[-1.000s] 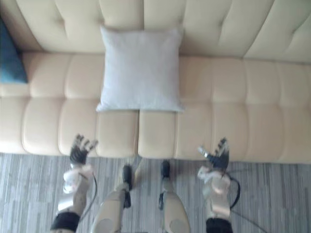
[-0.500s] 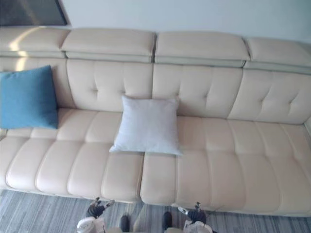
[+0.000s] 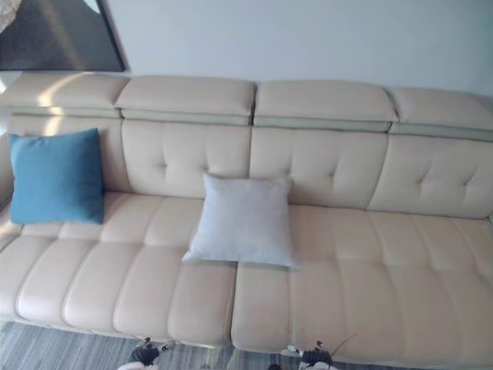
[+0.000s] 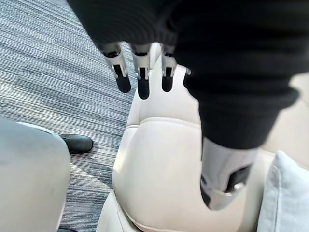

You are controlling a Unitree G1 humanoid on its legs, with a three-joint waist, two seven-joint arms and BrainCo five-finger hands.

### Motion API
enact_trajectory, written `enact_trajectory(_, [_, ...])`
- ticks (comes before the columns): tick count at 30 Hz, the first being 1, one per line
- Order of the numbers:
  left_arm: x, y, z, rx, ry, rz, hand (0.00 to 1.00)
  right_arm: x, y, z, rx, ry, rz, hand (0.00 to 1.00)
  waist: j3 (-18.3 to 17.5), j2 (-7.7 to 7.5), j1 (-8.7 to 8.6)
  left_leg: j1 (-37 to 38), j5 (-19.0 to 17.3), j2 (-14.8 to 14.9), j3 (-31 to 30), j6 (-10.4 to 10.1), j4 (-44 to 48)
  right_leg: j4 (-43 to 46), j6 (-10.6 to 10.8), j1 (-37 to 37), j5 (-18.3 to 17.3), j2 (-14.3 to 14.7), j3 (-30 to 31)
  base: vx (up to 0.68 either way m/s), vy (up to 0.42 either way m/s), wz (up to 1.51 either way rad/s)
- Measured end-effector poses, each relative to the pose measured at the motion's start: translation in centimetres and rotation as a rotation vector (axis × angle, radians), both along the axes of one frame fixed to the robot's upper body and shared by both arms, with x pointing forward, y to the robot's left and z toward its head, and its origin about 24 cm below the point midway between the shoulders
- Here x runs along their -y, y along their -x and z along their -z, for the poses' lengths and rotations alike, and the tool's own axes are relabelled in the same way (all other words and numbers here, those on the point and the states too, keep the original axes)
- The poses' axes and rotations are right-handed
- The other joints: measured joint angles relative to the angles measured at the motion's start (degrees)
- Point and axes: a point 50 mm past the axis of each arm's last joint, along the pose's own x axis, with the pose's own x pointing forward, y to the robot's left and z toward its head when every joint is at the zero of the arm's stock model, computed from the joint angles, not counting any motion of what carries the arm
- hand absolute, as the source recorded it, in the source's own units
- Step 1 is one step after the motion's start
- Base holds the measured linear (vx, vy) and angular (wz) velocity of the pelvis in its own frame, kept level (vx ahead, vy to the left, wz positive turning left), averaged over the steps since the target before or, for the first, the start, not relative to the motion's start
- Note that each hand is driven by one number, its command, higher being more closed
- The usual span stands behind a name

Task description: Pick up cushions and gather them together orderly.

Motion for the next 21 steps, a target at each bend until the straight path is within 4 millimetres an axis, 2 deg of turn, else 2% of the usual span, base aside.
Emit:
enact_trajectory(9, [0.6, 0.1, 0.1, 0.006, 0.034, -0.056, 0.0, -0.8, -0.1, 0.0, -0.026, 0.025, -0.071, 0.0, 0.5, -0.48, 0.14, 2.0, -0.9, 0.7, 4.0, -0.1, 0.9, 1.0, 0.0, 0.4, 0.0, 0.3, 2.6, -0.06, -0.008, -0.19])
enact_trajectory(10, [0.6, -0.1, 0.0, 0.013, 0.034, -0.055, 0.0, -1.3, -0.4, 0.0, -0.026, 0.022, -0.096, 0.0, 0.9, -0.93, 0.36, 2.3, -1.2, 0.9, 5.3, -0.2, 1.2, 1.5, -0.1, -0.6, 0.0, 0.5, 3.5, -0.02, 0.001, -0.48])
enact_trajectory(11, [0.6, -0.5, -0.1, 0.024, 0.034, -0.052, 0.0, -1.6, -0.9, -0.1, -0.017, 0.024, -0.129, 0.0, 1.5, -0.73, 0.61, 2.1, -1.7, 1.2, 6.7, -0.4, 2.1, 2.3, -0.1, -1.4, 0.0, 0.8, 4.7, -0.04, -0.005, -0.79])
enact_trajectory(12, [0.5, -0.8, -0.2, 0.033, 0.031, -0.048, 0.0, -1.8, -1.8, -0.3, 0.004, 0.033, -0.163, 0.0, 2.3, -1.32, 1.02, 1.2, -3.0, 1.7, 9.0, -0.6, 4.5, 3.6, -0.2, -2.8, 0.3, 1.0, 5.8, -0.04, -0.009, -0.81])
enact_trajectory(14, [0.1, -1.5, -0.4, 0.05, 0.017, -0.033, 0.0, -2.6, -3.2, -0.8, 0.05, 0.032, -0.195, 0.0, 3.3, -1.5, 1.38, -1.9, -5.3, 3.2, 11.7, -0.8, 9.6, 5.3, 0.4, -5.1, 0.7, 0.9, 4.8, -0.11, -0.055, -0.8])
enact_trajectory(15, [-0.2, -2.0, -0.6, 0.061, 0.008, -0.028, 0.0, -3.2, -3.7, -0.9, 0.064, 0.019, -0.196, 0.0, 3.7, -2.05, 1.27, -4.2, -6.0, 4.6, 13.6, -0.4, 12.4, 6.3, 0.9, -6.8, 0.6, 0.5, 2.7, -0.11, -0.07, -0.52])
enact_trajectory(16, [-0.3, -2.3, -0.7, 0.067, 0.006, -0.026, 0.0, -3.4, -3.8, -0.9, 0.068, 0.015, -0.195, 0.0, 4.1, -2.1, 1.21, -4.9, -6.1, 5.2, 14.0, -0.4, 13.2, 8.3, 0.4, -7.8, 0.3, 0.1, 0.8, -0.06, -0.07, -0.16])
enact_trajectory(17, [-0.1, -2.9, -0.9, 0.082, 0.007, -0.022, 0.0, -3.4, -3.9, -0.9, 0.068, 0.015, -0.196, 0.0, 4.2, -2.21, 1.11, -5.8, -6.1, 6.4, 14.2, -0.4, 14.1, 17.1, -2.0, -9.7, -3.3, -1.8, -3.2, 0.07, -0.093, 0.14])
enact_trajectory(18, [0.1, -3.2, -1.0, 0.096, 0.01, -0.02, 0.0, -3.4, -3.7, -0.9, 0.063, 0.017, -0.195, 0.0, 4.1, -2.45, 0.98, -5.8, -6.0, 7.4, 14.4, -0.5, 15.2, 24.1, -2.0, -9.1, -6.1, -4.1, -6.1, 0.1, -0.125, 0.23])
enact_trajectory(19, [0.2, -3.4, -1.0, 0.103, 0.011, -0.018, 0.0, -3.4, -3.5, -0.8, 0.059, 0.016, -0.195, 0.0, 3.9, -2.8, 1.06, -5.8, -6.0, 7.8, 14.7, -0.5, 16.1, 27.4, -1.7, -8.2, -7.3, -6.0, -7.1, 0.16, -0.197, 0.23])
enact_trajectory(20, [-0.1, -3.4, -1.2, 0.112, 0.003, -0.018, 0.0, -3.7, -3.2, -0.7, 0.05, 0.008, -0.197, 0.0, 3.1, -4.11, 1.2, -6.7, -6.1, 8.0, 15.1, -0.5, 18.8, 29.7, 0.0, -8.4, -7.9, -8.2, -7.0, 0.07, -0.181, 0.1])
enact_trajectory(21, [-0.4, -3.6, -1.3, 0.117, -0.004, -0.027, 0.0, -3.7, -3.5, -0.7, 0.056, 0.01, -0.203, 0.0, 2.9, -4.73, 1.07, -7.7, -6.2, 8.2, 15.3, -0.5, 20.7, 30.2, -0.1, -9.2, -7.8, -7.3, -7.5, -0.04, -0.213, -0.17])
